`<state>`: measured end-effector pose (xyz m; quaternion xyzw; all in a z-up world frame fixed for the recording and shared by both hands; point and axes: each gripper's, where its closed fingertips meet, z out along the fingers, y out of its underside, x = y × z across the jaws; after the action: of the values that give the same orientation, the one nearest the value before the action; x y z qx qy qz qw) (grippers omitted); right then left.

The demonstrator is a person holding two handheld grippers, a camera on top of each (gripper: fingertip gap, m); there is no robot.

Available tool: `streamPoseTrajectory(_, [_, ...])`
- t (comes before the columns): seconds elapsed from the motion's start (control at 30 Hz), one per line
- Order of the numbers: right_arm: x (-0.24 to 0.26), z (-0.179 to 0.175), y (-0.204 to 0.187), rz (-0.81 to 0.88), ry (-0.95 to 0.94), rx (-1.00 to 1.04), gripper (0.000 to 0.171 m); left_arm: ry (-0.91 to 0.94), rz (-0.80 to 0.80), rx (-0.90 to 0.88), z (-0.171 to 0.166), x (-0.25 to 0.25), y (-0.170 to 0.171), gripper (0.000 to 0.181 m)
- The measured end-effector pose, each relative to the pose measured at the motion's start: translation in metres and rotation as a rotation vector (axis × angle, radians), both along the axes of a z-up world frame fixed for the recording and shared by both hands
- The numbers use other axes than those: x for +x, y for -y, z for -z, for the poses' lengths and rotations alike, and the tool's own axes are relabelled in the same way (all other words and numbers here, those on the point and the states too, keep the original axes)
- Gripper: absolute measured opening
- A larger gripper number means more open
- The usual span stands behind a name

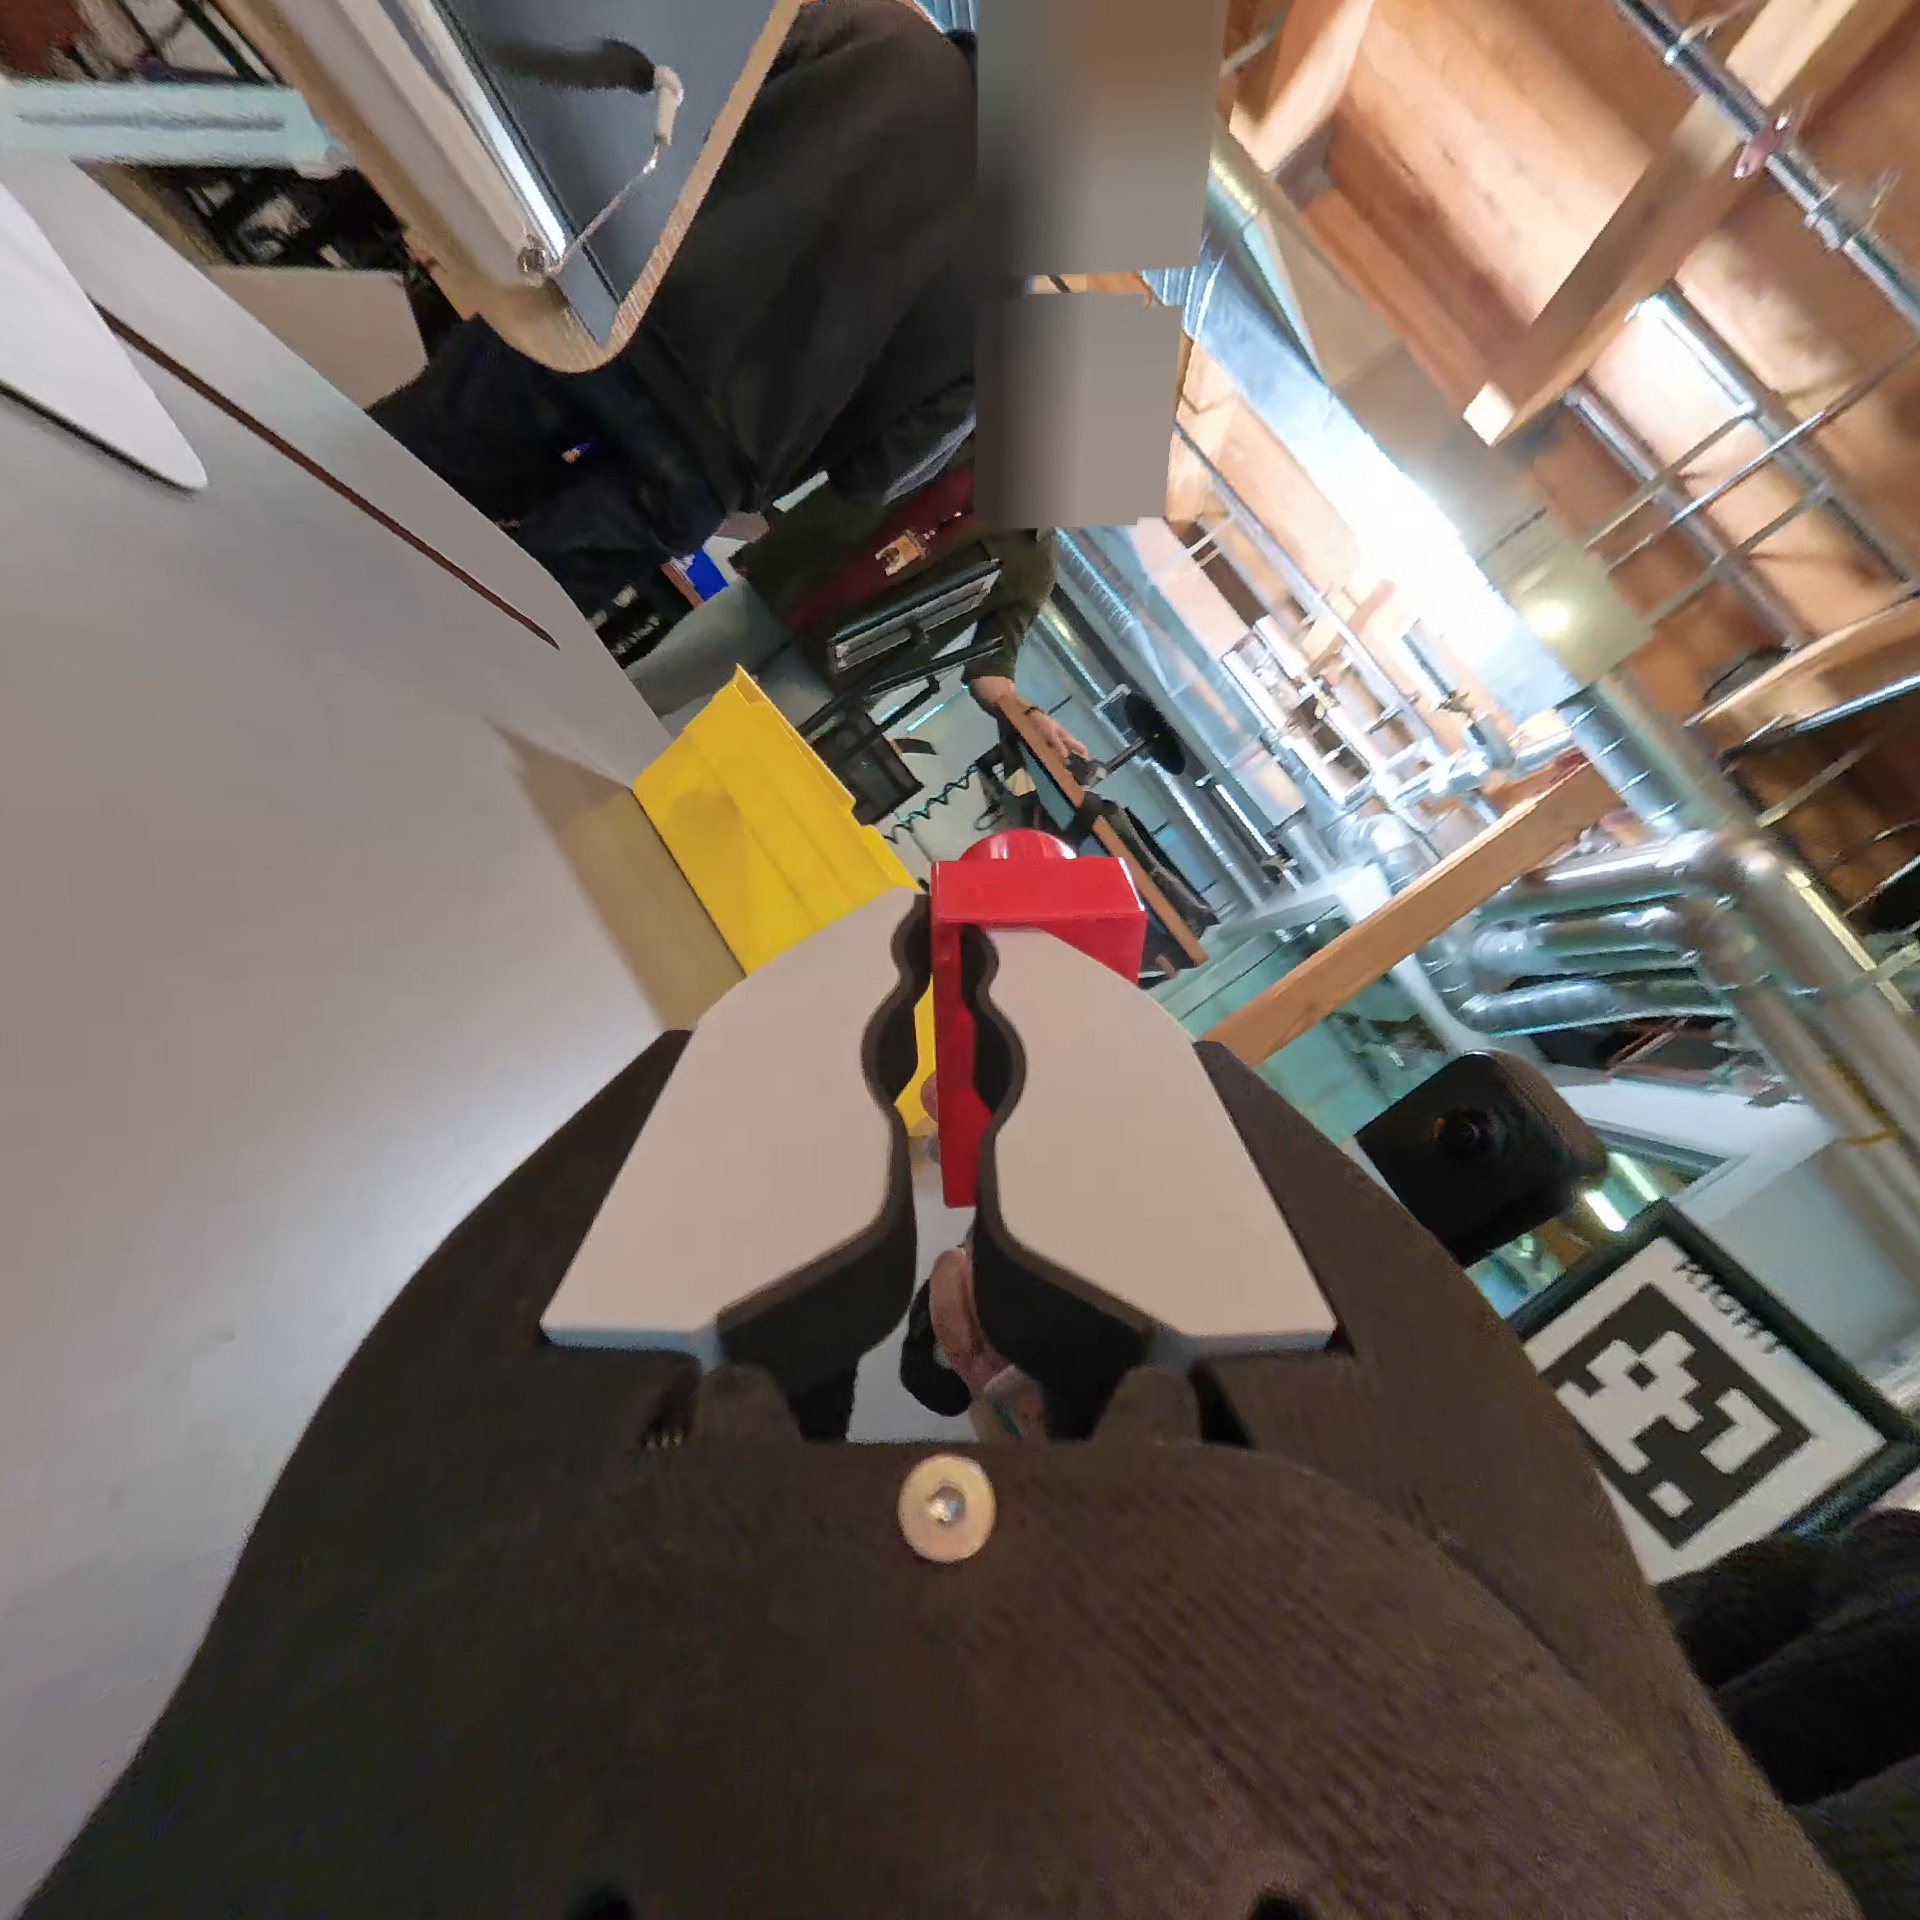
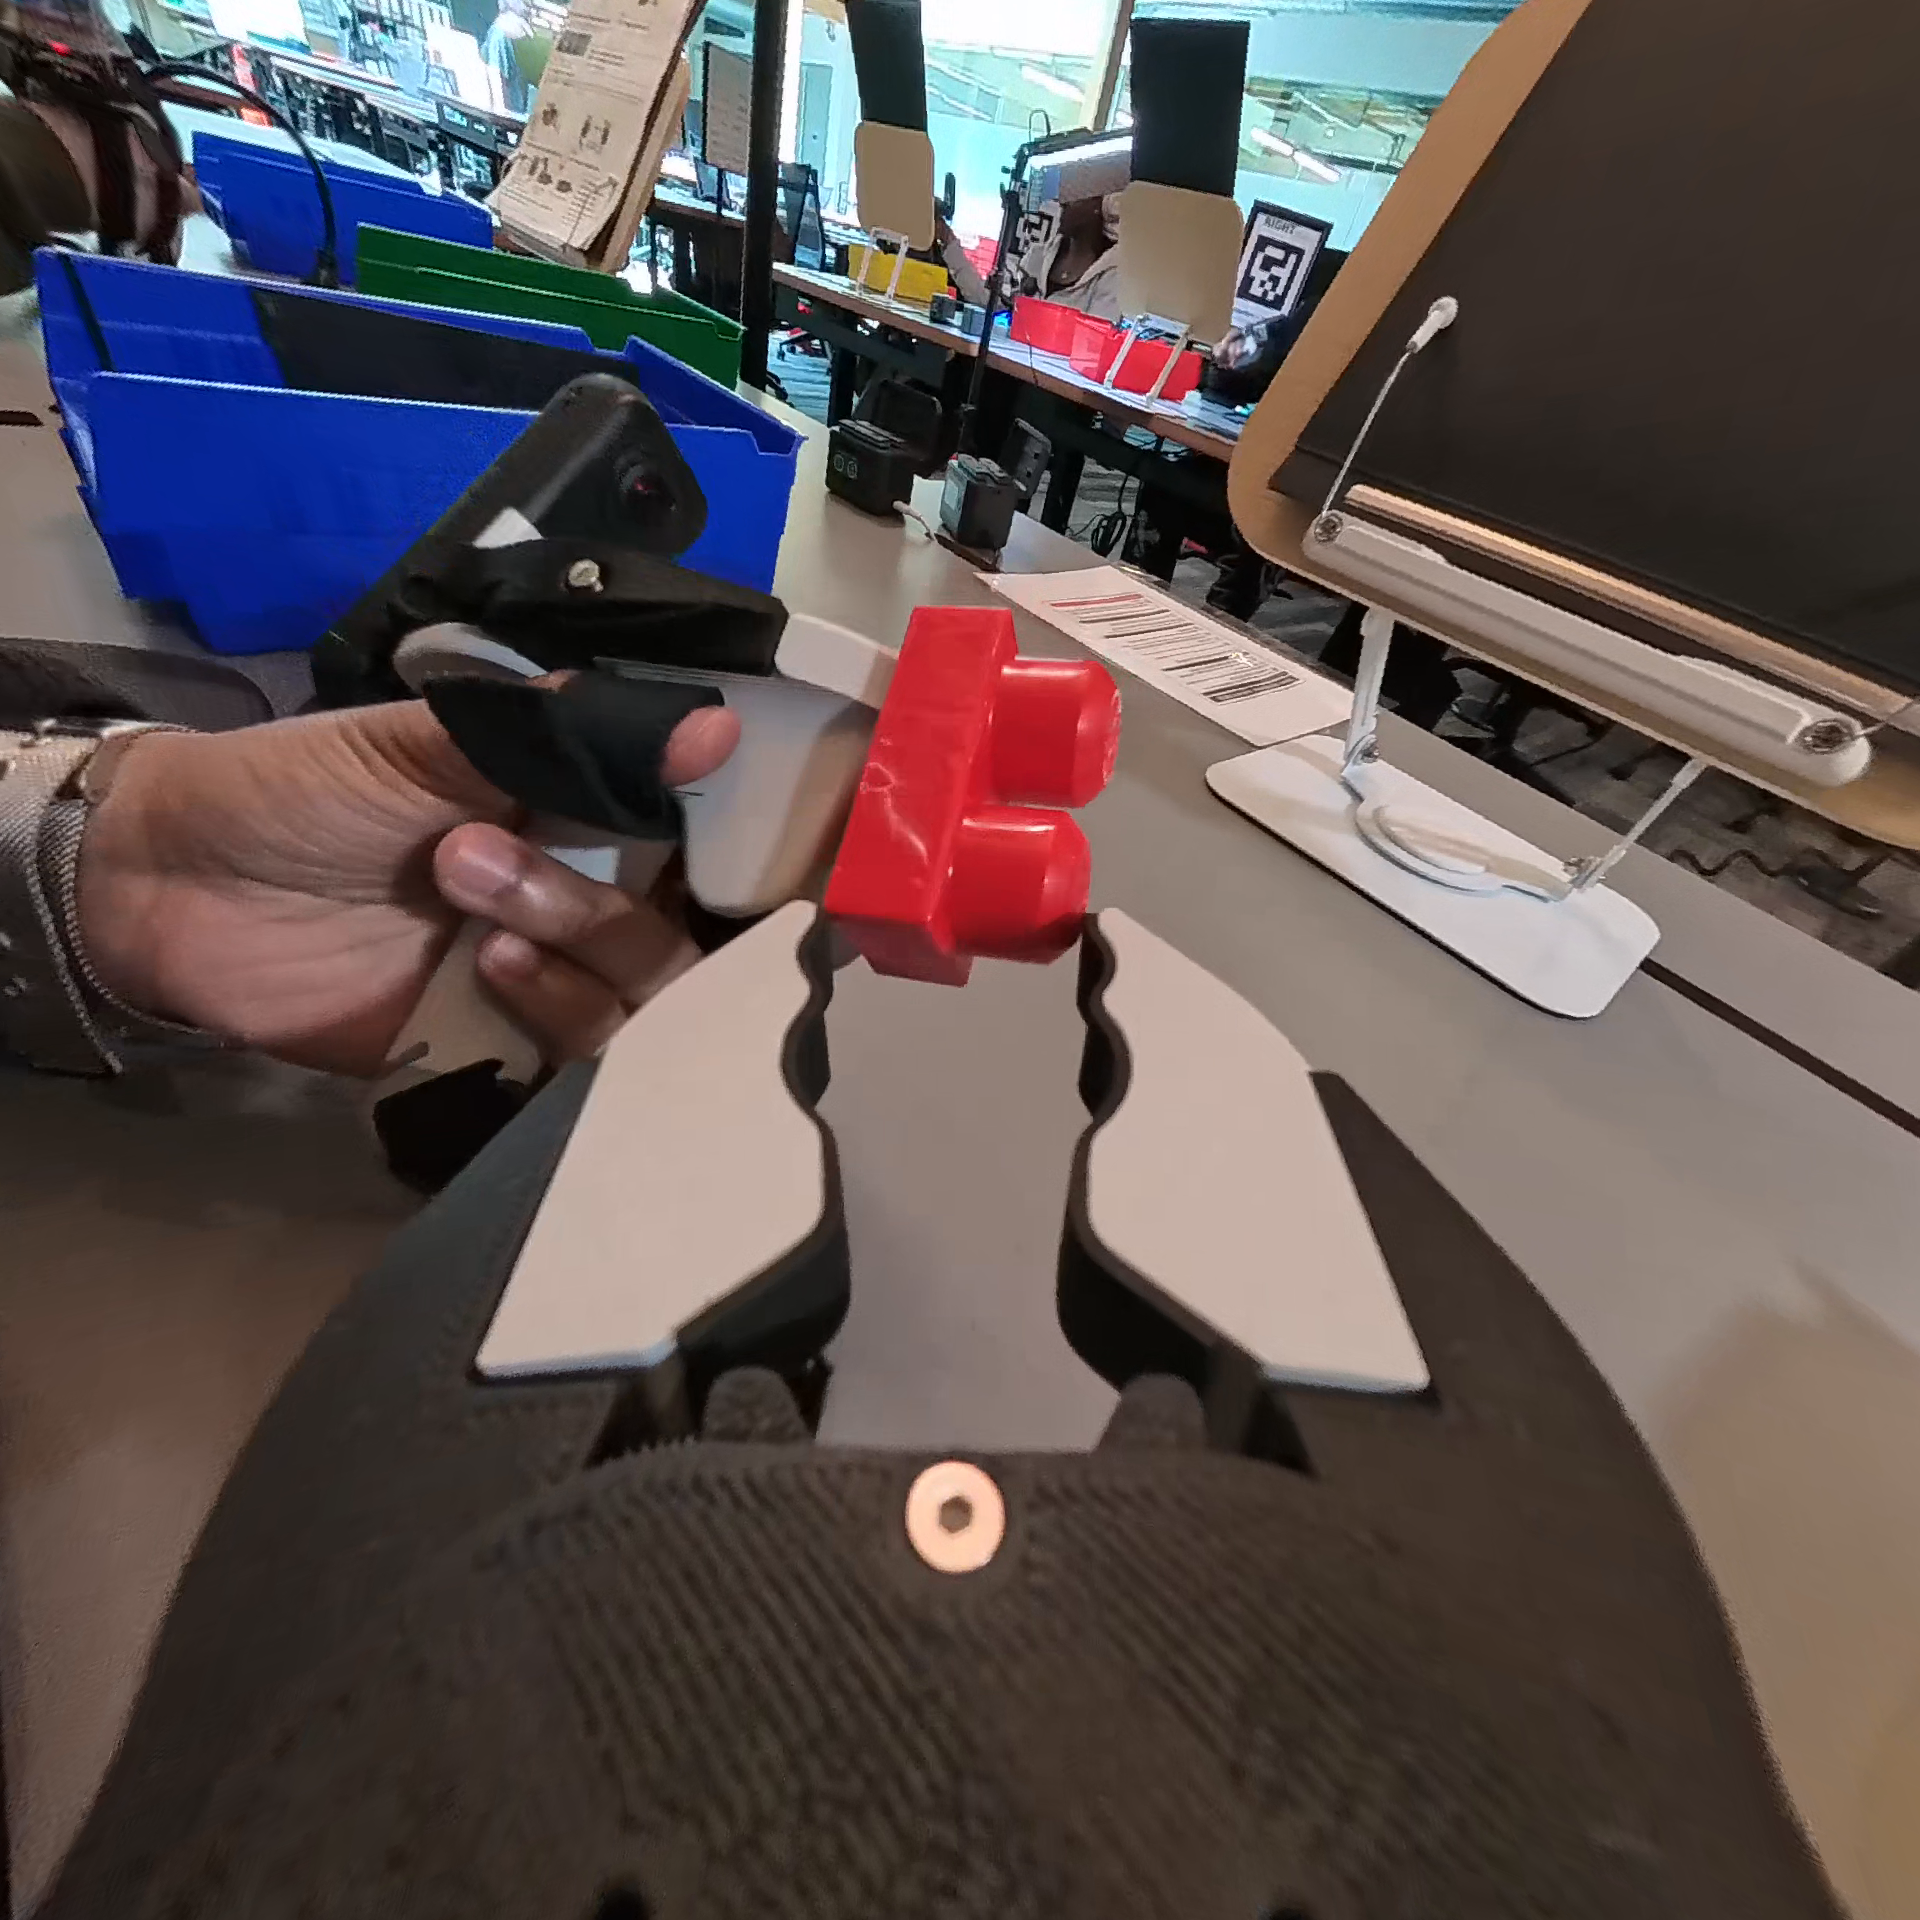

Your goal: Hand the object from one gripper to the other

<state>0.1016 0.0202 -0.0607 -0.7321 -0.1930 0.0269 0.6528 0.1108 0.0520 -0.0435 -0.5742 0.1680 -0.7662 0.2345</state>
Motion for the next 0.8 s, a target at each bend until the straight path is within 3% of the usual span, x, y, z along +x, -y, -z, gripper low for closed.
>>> streamPoseTrajectory(0.23, [0.012, -0.015, 0.01, -0.006, 0.004, 0.031, 0.045, -0.003, 0.163, 0.016, 0.005, 0.002, 0.019, 0.019])
streamPoseTrajectory(0.47, [0.022, -0.021, 0.013, -0.028, -0.109, 0.02, 0.044, -0.046, 0.187, 0.081, 0.01, 0.005, 0.022, 0.038])
streamPoseTrajectory(0.63, [0.027, -0.022, 0.014, -0.018, -0.111, 0.012, 0.044, -0.111, 0.143, 0.176, 0.014, 0.006, 0.016, 0.058])
streamPoseTrajectory(0.8, [0.031, -0.016, 0.012, 0.011, -0.028, -0.011, 0.044, -0.216, 0.034, 0.38, 0.018, 0.006, 0.009, 0.076])
